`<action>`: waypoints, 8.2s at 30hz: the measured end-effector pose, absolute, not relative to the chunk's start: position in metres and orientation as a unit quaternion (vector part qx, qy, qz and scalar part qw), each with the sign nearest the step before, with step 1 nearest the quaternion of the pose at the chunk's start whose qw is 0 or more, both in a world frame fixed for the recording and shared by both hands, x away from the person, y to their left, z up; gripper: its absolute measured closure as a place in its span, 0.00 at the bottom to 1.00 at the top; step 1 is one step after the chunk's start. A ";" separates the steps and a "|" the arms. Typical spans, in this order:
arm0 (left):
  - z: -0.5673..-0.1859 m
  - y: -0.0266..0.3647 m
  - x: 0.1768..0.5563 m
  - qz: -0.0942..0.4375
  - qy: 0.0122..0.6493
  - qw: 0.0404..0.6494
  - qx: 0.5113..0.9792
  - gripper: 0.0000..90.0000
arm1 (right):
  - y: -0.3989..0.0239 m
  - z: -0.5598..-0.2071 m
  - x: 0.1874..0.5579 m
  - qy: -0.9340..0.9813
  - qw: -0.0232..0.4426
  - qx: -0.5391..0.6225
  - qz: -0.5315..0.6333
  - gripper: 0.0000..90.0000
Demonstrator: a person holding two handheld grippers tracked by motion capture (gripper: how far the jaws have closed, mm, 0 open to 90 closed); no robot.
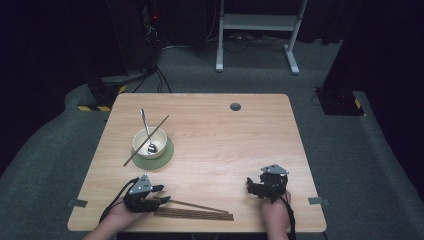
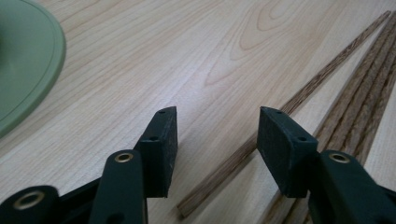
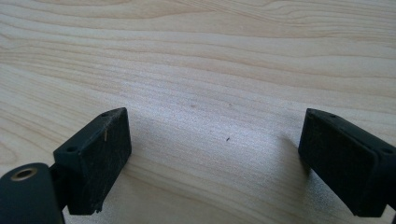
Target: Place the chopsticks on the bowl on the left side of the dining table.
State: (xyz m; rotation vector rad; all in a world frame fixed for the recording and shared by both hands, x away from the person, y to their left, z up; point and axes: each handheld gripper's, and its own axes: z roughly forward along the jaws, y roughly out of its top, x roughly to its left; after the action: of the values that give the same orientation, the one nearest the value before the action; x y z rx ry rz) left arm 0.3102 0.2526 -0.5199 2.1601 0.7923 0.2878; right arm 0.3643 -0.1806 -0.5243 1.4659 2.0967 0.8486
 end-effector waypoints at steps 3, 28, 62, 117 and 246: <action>-0.520 0.252 0.310 0.107 0.306 0.404 0.855 0.56 | -0.181 -0.524 0.364 0.759 0.222 0.530 0.307 0.10; -0.525 0.264 0.313 0.126 0.312 0.404 0.851 0.89 | -0.180 -0.524 0.364 0.760 0.221 0.529 0.308 0.10; -0.523 0.270 0.315 0.125 0.341 0.399 0.842 0.93 | -0.180 -0.524 0.364 0.763 0.219 0.525 0.309 0.10; -0.485 0.293 0.312 0.189 0.355 0.523 0.751 0.93 | -0.180 -0.524 0.364 0.763 0.219 0.523 0.309 0.10; -0.496 0.345 0.334 0.312 0.469 0.446 0.695 0.77 | -0.180 -0.524 0.364 0.763 0.219 0.524 0.309 0.10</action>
State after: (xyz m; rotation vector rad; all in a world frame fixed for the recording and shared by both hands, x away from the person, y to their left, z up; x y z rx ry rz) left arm 0.3344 0.3447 -0.4964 1.7224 1.1619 0.7718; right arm 0.3642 -0.1796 -0.5243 1.4484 2.1116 0.8538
